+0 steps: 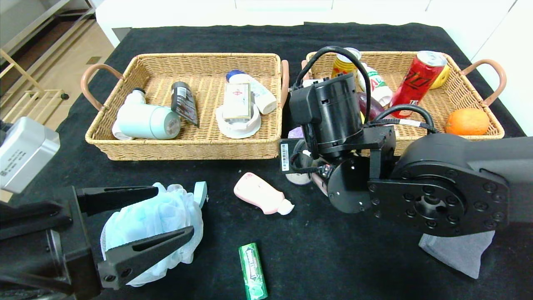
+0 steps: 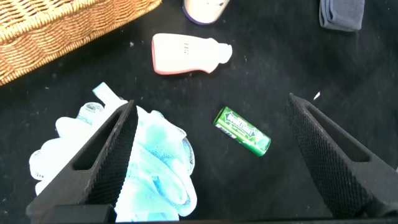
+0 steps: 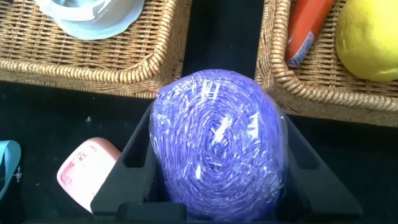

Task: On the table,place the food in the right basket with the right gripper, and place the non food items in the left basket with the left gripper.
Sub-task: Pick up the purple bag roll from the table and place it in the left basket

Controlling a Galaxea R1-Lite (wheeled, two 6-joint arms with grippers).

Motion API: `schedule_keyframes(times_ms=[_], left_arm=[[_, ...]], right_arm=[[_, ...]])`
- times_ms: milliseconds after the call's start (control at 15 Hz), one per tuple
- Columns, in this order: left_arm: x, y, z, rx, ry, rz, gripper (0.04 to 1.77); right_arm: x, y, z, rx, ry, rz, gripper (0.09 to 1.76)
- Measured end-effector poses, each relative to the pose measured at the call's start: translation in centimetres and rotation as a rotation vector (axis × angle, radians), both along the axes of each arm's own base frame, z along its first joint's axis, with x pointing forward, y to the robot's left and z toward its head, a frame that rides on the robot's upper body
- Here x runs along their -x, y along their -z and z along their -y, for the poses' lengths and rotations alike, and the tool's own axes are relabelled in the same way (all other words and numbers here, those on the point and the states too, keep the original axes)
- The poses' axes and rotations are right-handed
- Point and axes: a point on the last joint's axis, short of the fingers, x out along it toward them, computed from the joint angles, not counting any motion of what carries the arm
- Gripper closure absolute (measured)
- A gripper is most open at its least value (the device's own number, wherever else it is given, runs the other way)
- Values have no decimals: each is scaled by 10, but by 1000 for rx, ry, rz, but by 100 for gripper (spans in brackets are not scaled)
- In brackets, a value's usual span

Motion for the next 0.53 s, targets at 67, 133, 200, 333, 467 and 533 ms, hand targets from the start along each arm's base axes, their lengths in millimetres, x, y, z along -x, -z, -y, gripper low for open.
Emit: schedule_keyframes(times_ms=[67,133,200,333,467,533], left_arm=[[0,0,0,-1,0,-1,9],[0,0,0,-1,0,-2,9],[0,1,0,-1,0,-3,9],[0,0,0,-1,0,-2,9],[0,-1,0,1,0,2,9],[0,-1,0,0,1,2,9]], right_arm=[[0,0,0,4,-2,0,87],[0,0,0,6,-4,0,87],[0,0,0,8,-5,0,88],[2,-3,1,15,-12,4,88],[9,-11,4,46,-33,19,88],[13,-17,5,56,-48,35,88]])
